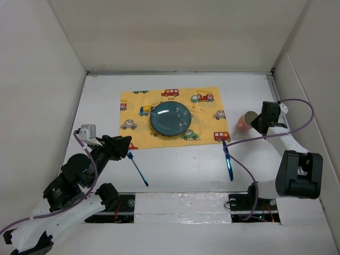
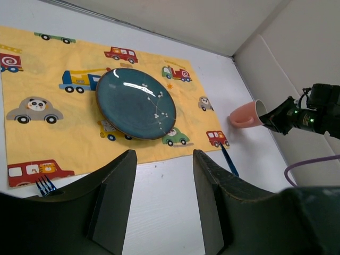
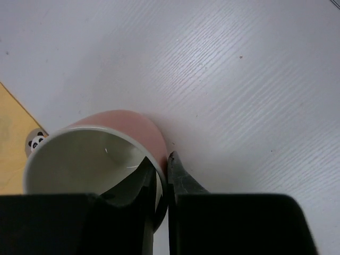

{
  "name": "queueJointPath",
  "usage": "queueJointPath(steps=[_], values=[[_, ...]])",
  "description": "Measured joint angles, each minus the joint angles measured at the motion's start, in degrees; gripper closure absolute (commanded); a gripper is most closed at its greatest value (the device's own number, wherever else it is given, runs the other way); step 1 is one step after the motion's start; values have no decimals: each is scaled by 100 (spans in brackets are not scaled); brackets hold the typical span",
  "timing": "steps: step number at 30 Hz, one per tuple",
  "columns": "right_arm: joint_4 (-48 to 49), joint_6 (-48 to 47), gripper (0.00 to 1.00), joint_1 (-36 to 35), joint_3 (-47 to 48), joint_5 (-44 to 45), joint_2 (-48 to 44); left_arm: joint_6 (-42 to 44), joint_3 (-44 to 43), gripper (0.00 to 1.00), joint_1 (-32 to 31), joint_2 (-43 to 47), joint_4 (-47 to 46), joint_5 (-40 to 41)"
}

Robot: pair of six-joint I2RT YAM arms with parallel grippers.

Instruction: Set the dinner table for one person

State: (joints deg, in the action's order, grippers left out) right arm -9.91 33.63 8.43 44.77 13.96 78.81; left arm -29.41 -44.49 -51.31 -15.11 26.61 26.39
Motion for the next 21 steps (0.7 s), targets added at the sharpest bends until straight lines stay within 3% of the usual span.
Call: queueJointPath(steps=[5, 8, 15, 21], values=[[-46, -24, 100, -278, -2, 50, -420, 0, 0, 56, 0, -85, -2, 24], [-308, -149, 100, -627, 656, -28, -232, 0, 0, 57, 0, -195, 0, 109], [-623, -627, 100, -1362, 4013, -514, 2184, -20, 0, 57, 0, -793, 83, 328], [-1486, -1082, 100, -1725, 6588, -647, 4256, -28, 0, 57, 0, -977, 133, 509]])
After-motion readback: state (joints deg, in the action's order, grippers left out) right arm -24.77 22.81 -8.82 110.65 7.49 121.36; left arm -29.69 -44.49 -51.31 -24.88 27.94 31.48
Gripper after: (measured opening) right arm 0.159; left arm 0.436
